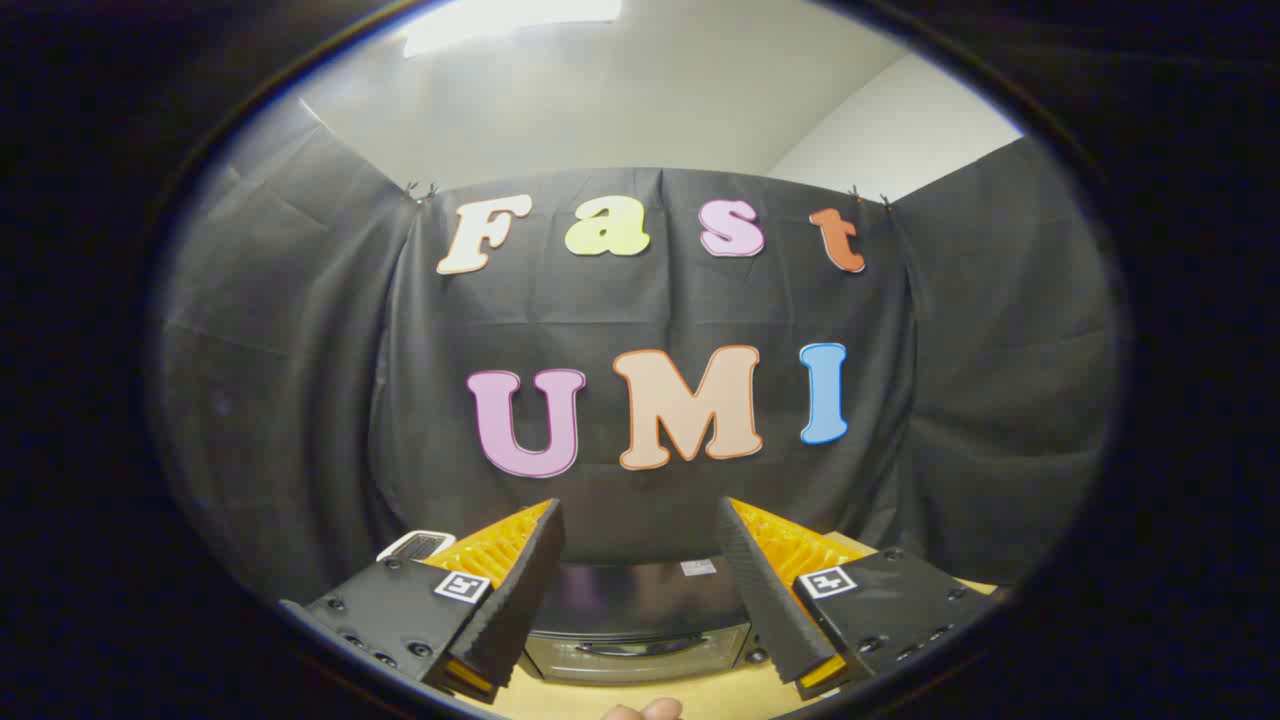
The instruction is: Open the toaster oven, put the food inside, and close the toaster oven door.
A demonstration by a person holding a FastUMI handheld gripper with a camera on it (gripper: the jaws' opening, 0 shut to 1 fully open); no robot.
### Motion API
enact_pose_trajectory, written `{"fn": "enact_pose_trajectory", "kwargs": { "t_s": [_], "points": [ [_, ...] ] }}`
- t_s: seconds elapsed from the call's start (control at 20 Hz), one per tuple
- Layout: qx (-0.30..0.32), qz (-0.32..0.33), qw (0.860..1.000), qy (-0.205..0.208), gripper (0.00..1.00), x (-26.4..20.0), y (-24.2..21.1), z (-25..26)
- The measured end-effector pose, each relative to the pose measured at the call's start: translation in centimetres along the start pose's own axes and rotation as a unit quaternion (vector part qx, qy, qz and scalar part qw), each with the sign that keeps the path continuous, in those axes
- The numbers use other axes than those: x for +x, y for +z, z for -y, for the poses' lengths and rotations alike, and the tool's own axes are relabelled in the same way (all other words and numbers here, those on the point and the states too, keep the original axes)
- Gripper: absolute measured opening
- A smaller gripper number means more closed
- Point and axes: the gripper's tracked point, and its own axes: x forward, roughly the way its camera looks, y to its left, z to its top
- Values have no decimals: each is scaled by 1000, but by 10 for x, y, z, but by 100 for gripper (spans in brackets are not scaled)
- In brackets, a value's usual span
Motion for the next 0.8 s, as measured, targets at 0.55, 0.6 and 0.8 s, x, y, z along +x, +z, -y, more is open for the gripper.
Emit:
{"fn": "enact_pose_trajectory", "kwargs": {
  "t_s": [0.55,0.6,0.8],
  "points": [
    [6,9,1000,2,96,-2,0,-2],
    [7,10,1000,3,96,-2,0,-3],
    [7,13,1000,0,96,-4,-1,-1]
  ]
}}
